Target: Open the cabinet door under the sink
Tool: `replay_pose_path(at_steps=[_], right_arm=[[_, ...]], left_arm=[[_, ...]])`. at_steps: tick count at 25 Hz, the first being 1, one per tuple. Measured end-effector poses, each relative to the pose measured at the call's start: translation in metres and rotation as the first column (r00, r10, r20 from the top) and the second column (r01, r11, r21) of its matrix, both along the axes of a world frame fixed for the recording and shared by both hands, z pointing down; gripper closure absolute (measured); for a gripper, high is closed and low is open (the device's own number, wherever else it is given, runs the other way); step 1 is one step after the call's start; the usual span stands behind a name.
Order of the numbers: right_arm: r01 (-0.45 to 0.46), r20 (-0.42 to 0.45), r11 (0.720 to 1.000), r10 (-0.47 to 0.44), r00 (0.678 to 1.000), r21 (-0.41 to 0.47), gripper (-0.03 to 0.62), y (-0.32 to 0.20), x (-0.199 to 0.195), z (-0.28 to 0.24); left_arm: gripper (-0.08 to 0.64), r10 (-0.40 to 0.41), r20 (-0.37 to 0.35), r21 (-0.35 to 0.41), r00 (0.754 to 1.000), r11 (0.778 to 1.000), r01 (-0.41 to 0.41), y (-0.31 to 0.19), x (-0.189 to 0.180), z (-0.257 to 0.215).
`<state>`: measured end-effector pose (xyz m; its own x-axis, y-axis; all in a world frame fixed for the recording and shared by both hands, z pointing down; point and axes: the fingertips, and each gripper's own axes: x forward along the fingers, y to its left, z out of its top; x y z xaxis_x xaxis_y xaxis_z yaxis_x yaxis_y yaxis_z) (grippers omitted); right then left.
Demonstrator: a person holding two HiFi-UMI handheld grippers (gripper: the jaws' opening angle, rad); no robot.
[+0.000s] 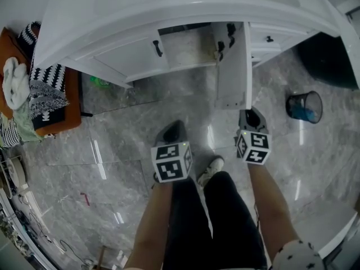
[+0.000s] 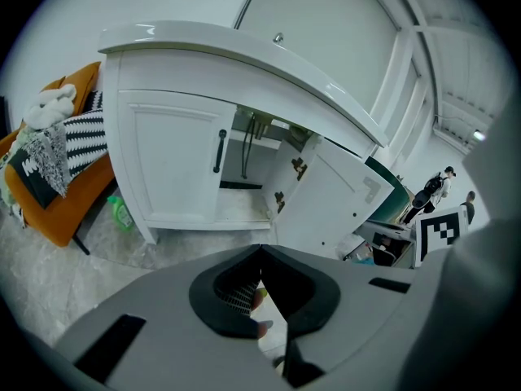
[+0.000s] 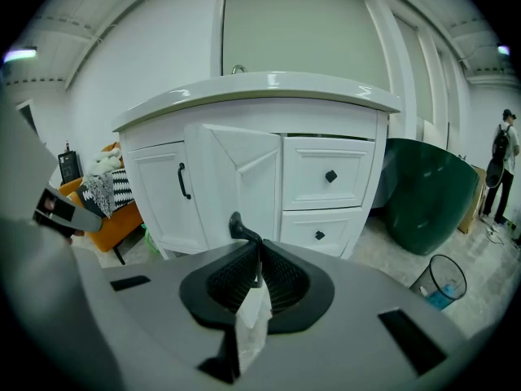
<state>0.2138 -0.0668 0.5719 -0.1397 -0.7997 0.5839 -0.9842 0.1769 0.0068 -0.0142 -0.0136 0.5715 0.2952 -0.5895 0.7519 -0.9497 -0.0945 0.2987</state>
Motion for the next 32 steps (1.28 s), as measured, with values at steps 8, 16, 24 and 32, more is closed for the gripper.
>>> replay_pose_path(at_steps=[8,16,24,32], right_arm=[[0.035,0.014,0.999,-0.035,0.999,-0.005,0.566,-0.001,0.026,0.001],[0.092,0.052,0.996,-0.092,0.994,-0.004,0.566,-0.007,0.065,0.003],[0.137,0.060,0.991,-0.136,0.989,-0.010,0.566,-0.009,0.071,0.002],[0.116,0.082,0.993,-0.114,0.990,-0.022,0.565,-0.009,0.073,0.003]], left_arm=[[0.555,0.002,0.006,0.002,1.000,1.000,-0.002,-0.002,-0.004,0.000],[0.555,0.014,0.018,-0.007,1.000,1.000,-0.014,-0.001,-0.006,0.003],[0.555,0.026,0.022,-0.008,0.999,1.000,-0.026,-0.003,0.001,0.004],[0.555,0.036,0.027,-0.009,0.999,0.999,-0.036,-0.005,0.007,0.002]])
